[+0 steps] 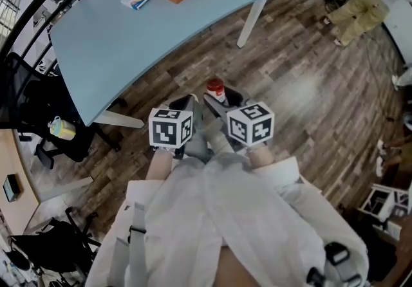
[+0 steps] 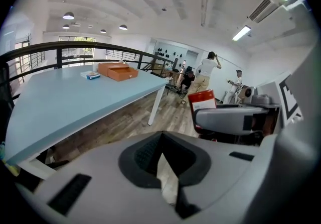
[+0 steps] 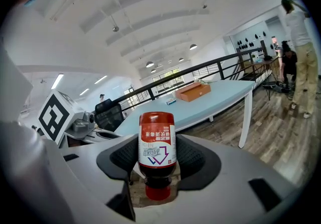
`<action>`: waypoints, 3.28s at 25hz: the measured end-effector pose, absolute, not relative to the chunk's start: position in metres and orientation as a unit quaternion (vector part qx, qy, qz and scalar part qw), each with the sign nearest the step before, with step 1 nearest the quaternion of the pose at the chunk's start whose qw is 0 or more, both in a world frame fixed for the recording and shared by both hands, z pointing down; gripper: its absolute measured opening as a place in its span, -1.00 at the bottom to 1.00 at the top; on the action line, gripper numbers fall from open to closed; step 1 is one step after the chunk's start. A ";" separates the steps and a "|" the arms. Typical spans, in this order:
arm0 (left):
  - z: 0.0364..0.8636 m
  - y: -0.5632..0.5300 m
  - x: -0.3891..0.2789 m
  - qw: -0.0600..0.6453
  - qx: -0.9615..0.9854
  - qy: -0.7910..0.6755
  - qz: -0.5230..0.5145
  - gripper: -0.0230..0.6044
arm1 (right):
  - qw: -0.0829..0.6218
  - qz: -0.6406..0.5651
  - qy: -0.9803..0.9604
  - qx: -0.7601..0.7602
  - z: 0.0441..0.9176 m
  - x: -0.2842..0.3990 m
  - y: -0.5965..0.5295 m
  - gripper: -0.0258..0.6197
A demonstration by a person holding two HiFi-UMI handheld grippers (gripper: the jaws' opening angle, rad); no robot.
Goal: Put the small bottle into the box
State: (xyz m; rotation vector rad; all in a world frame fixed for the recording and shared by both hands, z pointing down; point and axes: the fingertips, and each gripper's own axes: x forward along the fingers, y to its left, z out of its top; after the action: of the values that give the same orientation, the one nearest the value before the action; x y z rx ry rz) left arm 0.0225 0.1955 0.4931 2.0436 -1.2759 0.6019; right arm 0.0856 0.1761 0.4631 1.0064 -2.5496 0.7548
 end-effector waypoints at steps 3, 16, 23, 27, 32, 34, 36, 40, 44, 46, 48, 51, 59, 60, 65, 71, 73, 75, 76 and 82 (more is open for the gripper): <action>0.495 0.180 0.017 0.328 0.779 -0.484 0.227 -0.92 | 0.143 0.272 -0.882 0.358 0.467 0.088 0.163 -0.25; 0.508 0.074 0.014 0.340 0.791 -0.453 0.233 -0.91 | 0.144 0.305 -0.857 0.389 0.491 0.092 0.070 -0.25; 0.489 -0.007 -0.003 0.329 0.801 -0.451 0.215 -0.91 | 0.151 0.282 -0.864 0.388 0.476 0.068 -0.001 -0.25; 0.480 -0.046 -0.011 0.321 0.808 -0.445 0.212 -0.91 | 0.152 0.277 -0.865 0.390 0.471 0.056 -0.040 -0.25; 0.475 -0.090 -0.020 0.308 0.814 -0.448 0.204 -0.91 | 0.149 0.271 -0.867 0.390 0.468 0.041 -0.086 -0.25; 0.477 -0.102 -0.018 0.305 0.818 -0.443 0.205 -0.92 | 0.149 0.273 -0.867 0.388 0.471 0.037 -0.099 -0.25; 0.480 -0.112 -0.016 0.306 0.821 -0.434 0.210 -0.91 | 0.150 0.277 -0.866 0.389 0.474 0.035 -0.108 -0.25; 0.485 -0.123 -0.018 0.313 0.822 -0.427 0.210 -0.91 | 0.155 0.282 -0.860 0.397 0.478 0.039 -0.120 -0.25; 0.488 -0.136 -0.021 0.324 0.815 -0.432 0.208 -0.91 | 0.158 0.286 -0.855 0.402 0.480 0.046 -0.134 -0.25; 0.490 -0.142 -0.022 0.329 0.813 -0.434 0.207 -0.91 | 0.158 0.289 -0.855 0.401 0.481 0.048 -0.142 -0.25; 0.494 -0.150 -0.024 0.333 0.808 -0.440 0.206 -0.91 | 0.159 0.290 -0.858 0.393 0.482 0.046 -0.152 -0.25; 0.501 -0.162 -0.026 0.343 0.798 -0.451 0.206 -0.92 | 0.164 0.290 -0.864 0.379 0.484 0.044 -0.169 -0.25; 0.501 -0.217 -0.031 0.356 0.772 -0.493 0.185 -0.91 | 0.181 0.273 -0.889 0.321 0.481 0.034 -0.242 -0.25; 0.501 -0.224 -0.033 0.356 0.768 -0.500 0.182 -0.91 | 0.184 0.269 -0.893 0.309 0.479 0.030 -0.252 -0.25; 0.493 -0.267 -0.050 0.360 0.740 -0.547 0.155 -0.92 | 0.199 0.242 -0.916 0.252 0.469 0.007 -0.297 -0.25; 0.487 -0.301 -0.066 0.370 0.702 -0.595 0.131 -0.92 | 0.216 0.228 -0.929 0.194 0.463 -0.012 -0.337 -0.25; 0.485 -0.308 -0.072 0.371 0.688 -0.612 0.123 -0.91 | 0.220 0.223 -0.933 0.176 0.462 -0.017 -0.347 -0.25; 0.485 -0.312 -0.077 0.373 0.674 -0.627 0.117 -0.91 | 0.223 0.218 -0.937 0.158 0.461 -0.022 -0.354 -0.25; 0.486 -0.313 -0.080 0.374 0.667 -0.634 0.114 -0.91 | 0.225 0.217 -0.938 0.150 0.462 -0.025 -0.357 -0.25; 0.487 -0.319 -0.091 0.378 0.633 -0.669 0.098 -0.91 | 0.237 0.209 -0.943 0.102 0.466 -0.034 -0.368 -0.25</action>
State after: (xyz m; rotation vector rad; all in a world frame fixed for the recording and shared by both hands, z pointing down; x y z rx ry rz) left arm -0.0914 -0.3193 0.4872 1.6177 -1.7094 0.2504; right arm -0.0344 -0.3679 0.4662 0.2795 -2.5862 0.5727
